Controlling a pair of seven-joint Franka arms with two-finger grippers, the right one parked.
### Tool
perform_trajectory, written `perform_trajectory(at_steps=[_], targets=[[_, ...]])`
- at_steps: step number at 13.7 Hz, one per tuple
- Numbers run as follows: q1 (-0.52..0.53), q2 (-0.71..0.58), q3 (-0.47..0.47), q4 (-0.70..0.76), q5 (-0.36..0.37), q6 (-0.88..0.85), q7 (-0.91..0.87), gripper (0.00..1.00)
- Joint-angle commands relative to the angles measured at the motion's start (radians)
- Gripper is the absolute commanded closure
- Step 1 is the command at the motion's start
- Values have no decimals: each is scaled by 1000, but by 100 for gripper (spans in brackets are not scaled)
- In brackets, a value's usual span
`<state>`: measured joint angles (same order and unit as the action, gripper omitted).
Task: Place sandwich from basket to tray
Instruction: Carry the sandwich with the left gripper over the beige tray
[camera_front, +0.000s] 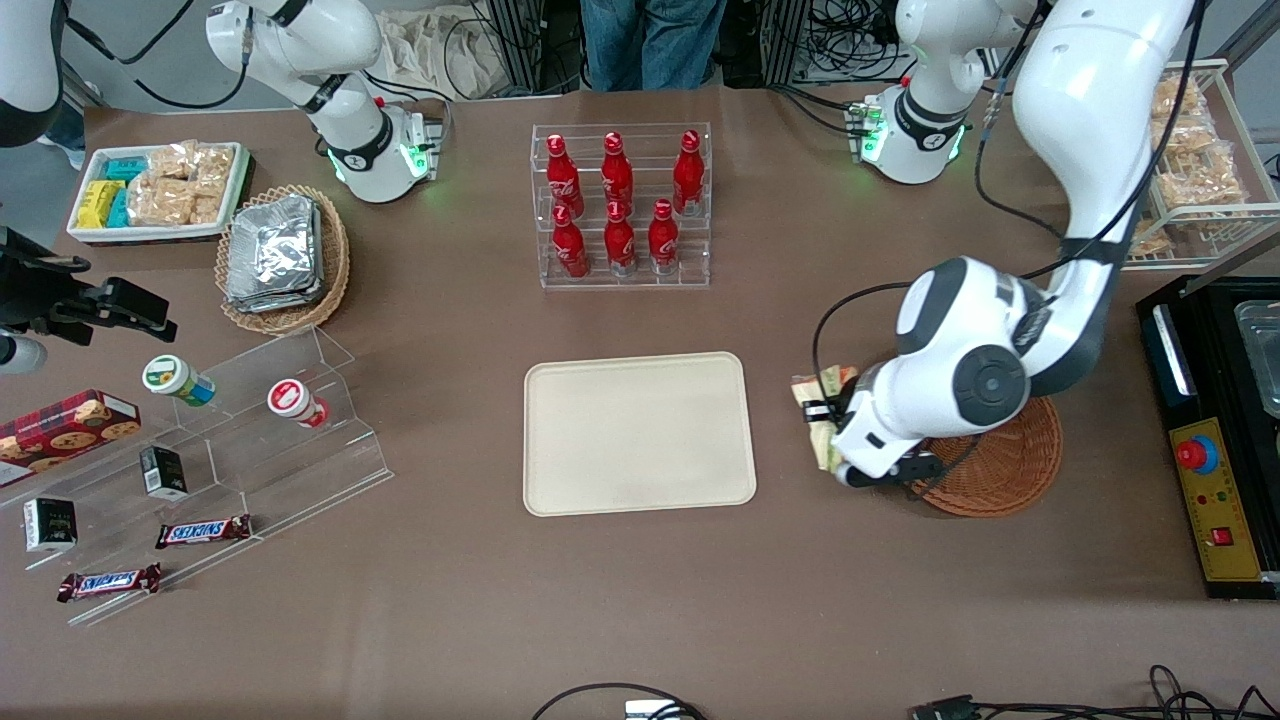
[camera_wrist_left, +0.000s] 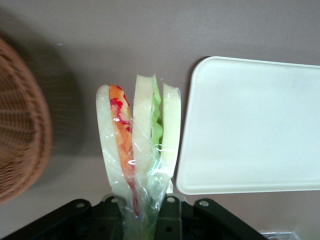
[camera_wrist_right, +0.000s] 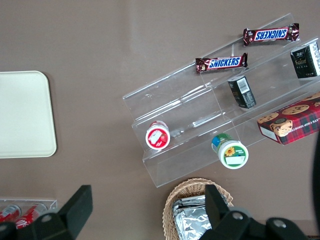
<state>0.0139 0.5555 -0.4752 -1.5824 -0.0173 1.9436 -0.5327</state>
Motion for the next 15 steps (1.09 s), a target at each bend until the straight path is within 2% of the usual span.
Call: perform_trajectory(at_steps=[1,6,12,13,15], targets=[[-83,73,-2,45,46,34,-88,95],[-160,173,-2,53,129,142,-216,94],[-227,265,-2,88,192,176,-254,94],[-229,277,-2,88,224,176,-248,93],[-229,302,-3,88,235,176,-233,87]])
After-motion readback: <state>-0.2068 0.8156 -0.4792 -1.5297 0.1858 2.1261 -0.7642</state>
